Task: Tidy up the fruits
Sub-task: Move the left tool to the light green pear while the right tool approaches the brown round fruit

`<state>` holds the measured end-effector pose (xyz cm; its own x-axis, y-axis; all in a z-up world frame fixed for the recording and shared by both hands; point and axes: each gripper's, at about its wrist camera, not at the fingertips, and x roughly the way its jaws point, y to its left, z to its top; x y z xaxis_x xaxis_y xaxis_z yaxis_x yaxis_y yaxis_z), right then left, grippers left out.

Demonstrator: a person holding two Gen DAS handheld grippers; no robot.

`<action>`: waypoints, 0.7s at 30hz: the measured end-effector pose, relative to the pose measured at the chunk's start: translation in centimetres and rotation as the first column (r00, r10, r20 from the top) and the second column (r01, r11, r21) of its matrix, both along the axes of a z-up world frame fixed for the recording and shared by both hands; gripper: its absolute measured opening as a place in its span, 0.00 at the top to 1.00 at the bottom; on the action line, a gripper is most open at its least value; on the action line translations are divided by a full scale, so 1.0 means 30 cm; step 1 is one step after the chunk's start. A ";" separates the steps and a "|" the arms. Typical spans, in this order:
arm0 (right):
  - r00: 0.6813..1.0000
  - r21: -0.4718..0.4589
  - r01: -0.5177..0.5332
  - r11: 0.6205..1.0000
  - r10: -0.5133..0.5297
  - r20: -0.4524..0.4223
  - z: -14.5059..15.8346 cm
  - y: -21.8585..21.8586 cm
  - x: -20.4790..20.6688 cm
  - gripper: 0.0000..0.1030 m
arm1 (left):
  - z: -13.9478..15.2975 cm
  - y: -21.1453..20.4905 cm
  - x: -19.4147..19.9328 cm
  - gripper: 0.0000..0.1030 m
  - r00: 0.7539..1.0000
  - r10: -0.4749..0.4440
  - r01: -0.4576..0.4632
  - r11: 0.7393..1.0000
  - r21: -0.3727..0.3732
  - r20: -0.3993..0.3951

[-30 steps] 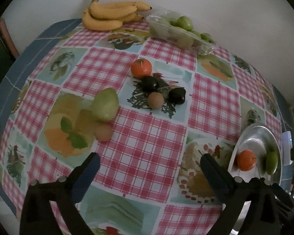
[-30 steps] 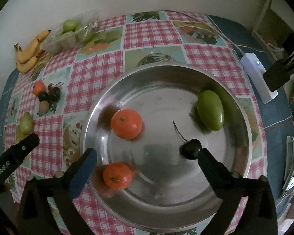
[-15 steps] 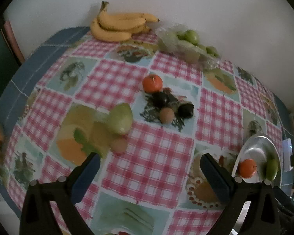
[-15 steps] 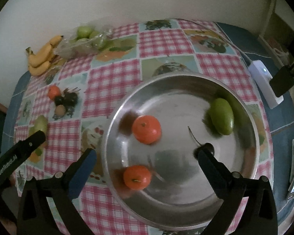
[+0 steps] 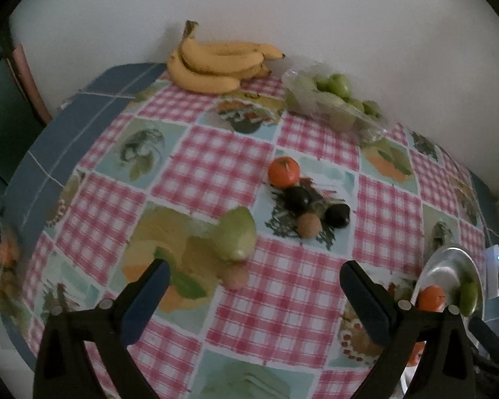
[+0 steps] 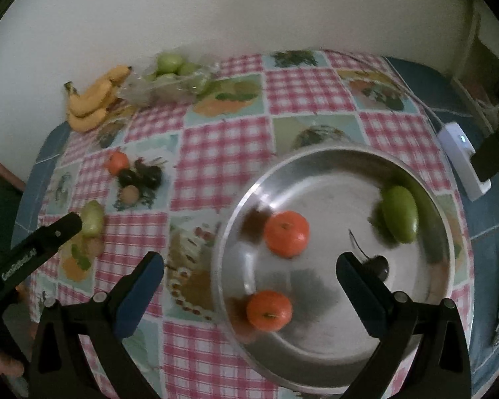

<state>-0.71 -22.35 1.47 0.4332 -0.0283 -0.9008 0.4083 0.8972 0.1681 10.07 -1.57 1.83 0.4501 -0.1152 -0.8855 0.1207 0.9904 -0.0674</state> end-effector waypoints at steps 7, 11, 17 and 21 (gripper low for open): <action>0.999 -0.010 -0.031 0.999 0.031 0.039 0.029 0.064 0.036 0.00 | 0.023 0.082 0.035 0.00 0.999 0.051 -0.051 0.998 -0.043 0.002; 0.997 -0.010 -0.052 0.999 0.053 0.062 0.043 0.100 0.067 0.00 | 0.002 0.119 0.063 0.00 0.997 0.079 -0.080 0.996 -0.039 -0.025; 0.990 -0.020 -0.133 0.991 0.134 0.053 0.035 0.207 0.136 0.00 | -0.044 0.198 0.103 0.00 0.988 0.129 -0.136 0.987 -0.085 -0.090; 0.982 -0.029 -0.183 0.983 0.184 0.039 0.019 0.280 0.184 0.00 | -0.078 0.244 0.121 0.00 0.977 0.165 -0.180 0.977 -0.115 -0.132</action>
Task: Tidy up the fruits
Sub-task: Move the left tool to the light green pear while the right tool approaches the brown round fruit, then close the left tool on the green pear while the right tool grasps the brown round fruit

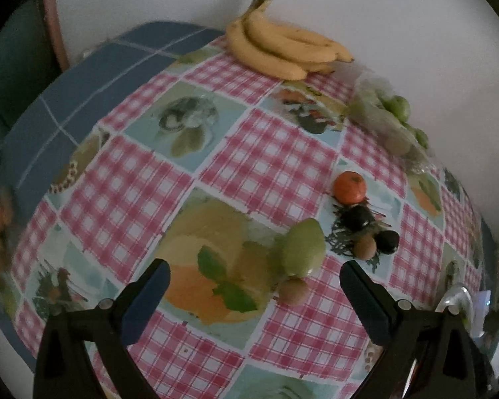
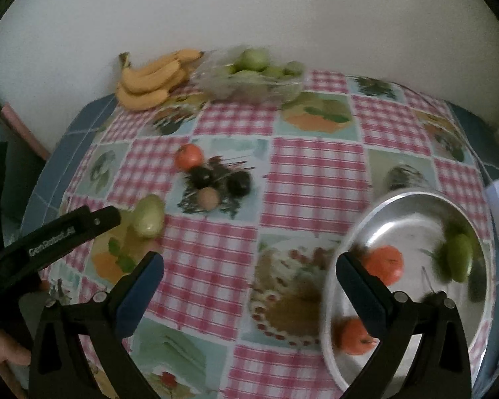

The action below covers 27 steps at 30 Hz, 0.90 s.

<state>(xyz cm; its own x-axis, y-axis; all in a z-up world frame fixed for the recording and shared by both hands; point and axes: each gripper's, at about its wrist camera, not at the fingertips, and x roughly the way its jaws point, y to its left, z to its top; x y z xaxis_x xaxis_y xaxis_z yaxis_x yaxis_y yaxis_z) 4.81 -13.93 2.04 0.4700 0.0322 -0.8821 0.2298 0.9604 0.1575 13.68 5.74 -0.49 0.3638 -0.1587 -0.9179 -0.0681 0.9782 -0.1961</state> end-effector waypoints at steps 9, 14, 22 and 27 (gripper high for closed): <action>0.999 0.040 -0.027 0.999 0.028 -0.019 -0.051 0.064 0.082 0.00 | -0.025 0.087 0.022 0.07 0.997 0.071 -0.073 0.993 -0.089 -0.029; 1.000 0.063 -0.028 0.998 0.029 -0.011 -0.071 0.065 0.119 0.07 | -0.043 0.045 0.028 0.14 0.998 0.041 -0.049 0.990 -0.136 -0.056; 0.999 0.105 0.002 0.994 0.002 -0.040 -0.136 0.037 0.197 0.35 | -0.065 -0.052 0.066 0.23 0.997 -0.025 0.013 0.988 -0.152 -0.071; 0.999 0.114 -0.009 0.993 0.014 -0.044 -0.165 0.044 0.245 0.48 | -0.080 -0.083 0.103 0.31 0.997 -0.034 0.024 0.991 -0.132 -0.075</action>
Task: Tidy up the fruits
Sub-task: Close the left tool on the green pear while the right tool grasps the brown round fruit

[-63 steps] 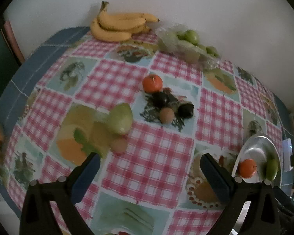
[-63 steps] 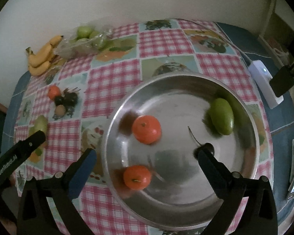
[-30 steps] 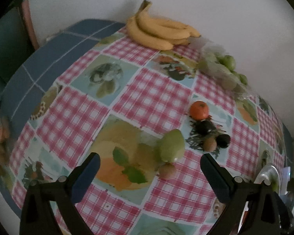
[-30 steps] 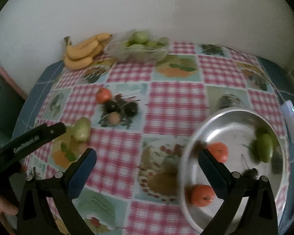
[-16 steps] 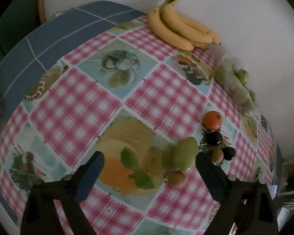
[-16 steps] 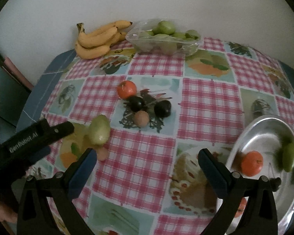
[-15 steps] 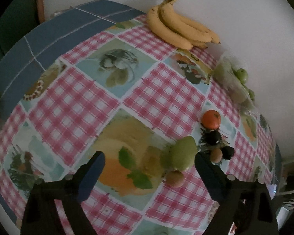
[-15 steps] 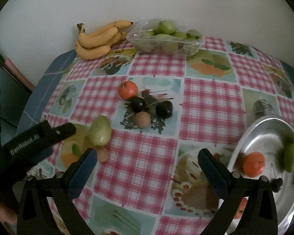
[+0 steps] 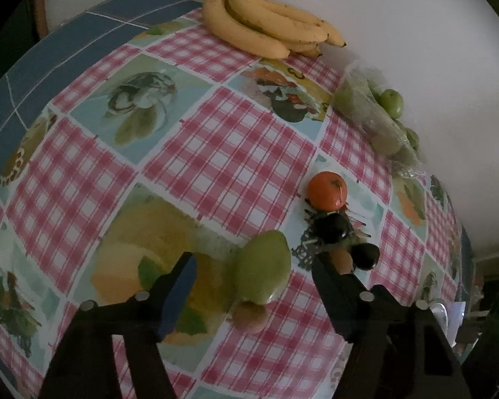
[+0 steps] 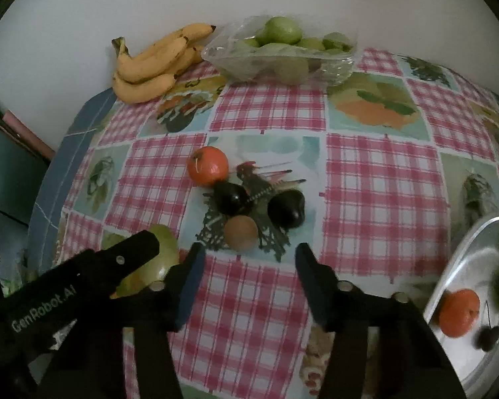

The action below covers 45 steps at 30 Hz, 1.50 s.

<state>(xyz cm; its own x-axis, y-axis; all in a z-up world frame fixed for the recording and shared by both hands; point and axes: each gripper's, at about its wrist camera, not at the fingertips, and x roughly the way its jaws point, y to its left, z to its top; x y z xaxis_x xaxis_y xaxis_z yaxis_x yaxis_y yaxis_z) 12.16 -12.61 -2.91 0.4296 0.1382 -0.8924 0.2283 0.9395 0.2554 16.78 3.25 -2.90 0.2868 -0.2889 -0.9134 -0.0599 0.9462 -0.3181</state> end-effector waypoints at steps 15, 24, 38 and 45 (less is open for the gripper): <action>1.000 0.019 -0.017 1.000 0.018 -0.020 -0.063 0.011 0.059 0.69 | -0.073 -0.005 0.030 0.41 0.998 0.019 -0.023 0.997 -0.069 -0.059; 1.000 0.016 -0.023 1.000 0.024 -0.019 -0.068 0.016 0.065 0.74 | -0.083 -0.002 0.027 0.55 0.997 0.033 -0.039 0.995 -0.095 -0.066; 1.000 -0.009 -0.010 1.000 0.010 -0.028 -0.041 -0.001 0.032 0.74 | -0.070 0.011 0.014 0.59 0.997 0.043 -0.051 0.990 -0.131 -0.065; 1.000 -0.003 0.004 1.000 -0.004 -0.023 -0.009 -0.003 -0.009 0.74 | -0.037 -0.015 0.007 0.59 0.999 0.025 -0.031 0.990 -0.139 -0.043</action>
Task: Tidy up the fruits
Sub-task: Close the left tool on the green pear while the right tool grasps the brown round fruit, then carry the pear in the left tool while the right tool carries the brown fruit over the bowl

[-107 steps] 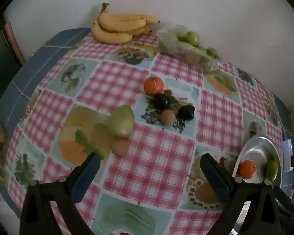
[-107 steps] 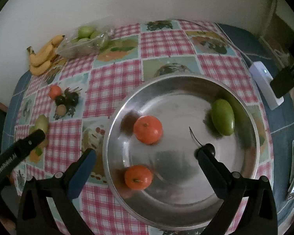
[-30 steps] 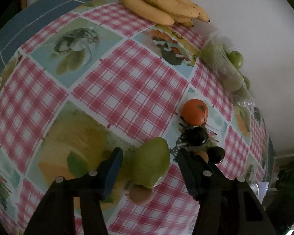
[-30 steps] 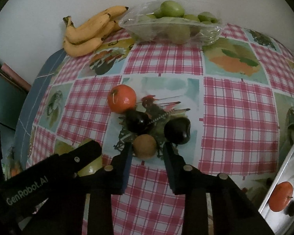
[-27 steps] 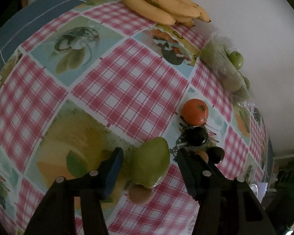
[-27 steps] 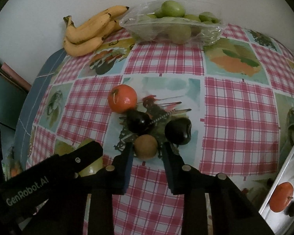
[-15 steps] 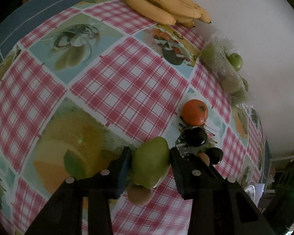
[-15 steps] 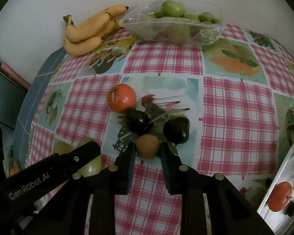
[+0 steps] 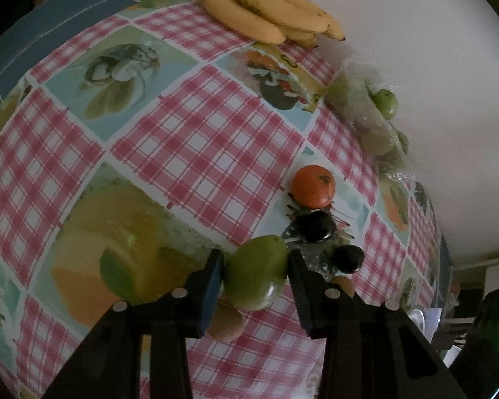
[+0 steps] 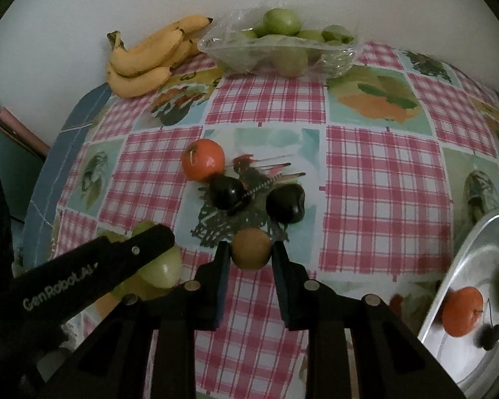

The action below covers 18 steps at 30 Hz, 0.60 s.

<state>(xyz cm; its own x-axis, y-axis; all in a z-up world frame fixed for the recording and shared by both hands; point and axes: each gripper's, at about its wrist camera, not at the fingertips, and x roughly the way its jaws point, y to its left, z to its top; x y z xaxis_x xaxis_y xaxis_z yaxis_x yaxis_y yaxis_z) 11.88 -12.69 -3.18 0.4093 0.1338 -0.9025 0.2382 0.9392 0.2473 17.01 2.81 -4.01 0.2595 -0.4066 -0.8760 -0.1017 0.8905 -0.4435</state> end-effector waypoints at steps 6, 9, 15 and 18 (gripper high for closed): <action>1.000 0.004 0.010 1.000 -0.010 0.014 0.036 -0.007 -0.037 0.74 | 0.039 -0.021 -0.005 0.59 0.999 -0.021 0.021 1.000 0.007 0.041; 1.000 0.009 0.021 1.000 -0.021 0.020 0.049 -0.018 -0.057 0.74 | 0.054 -0.033 -0.012 0.59 0.998 -0.034 0.034 0.999 0.006 0.055; 0.999 0.021 0.047 0.999 -0.047 0.022 0.064 -0.039 -0.096 0.74 | 0.064 -0.053 -0.025 0.59 0.996 -0.052 0.051 0.999 0.017 0.066; 0.998 0.031 0.063 0.998 -0.063 0.022 0.074 -0.054 -0.115 0.74 | 0.071 -0.060 -0.036 0.59 0.995 -0.063 0.062 0.998 0.020 0.071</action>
<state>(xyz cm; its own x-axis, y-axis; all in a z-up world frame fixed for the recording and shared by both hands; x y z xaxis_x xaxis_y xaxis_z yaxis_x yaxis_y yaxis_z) 8.42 -14.31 -0.96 0.4383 0.1341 -0.8888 0.2906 0.9146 0.2813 15.92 1.02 -1.89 0.2959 -0.4090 -0.8632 -0.0142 0.9017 -0.4321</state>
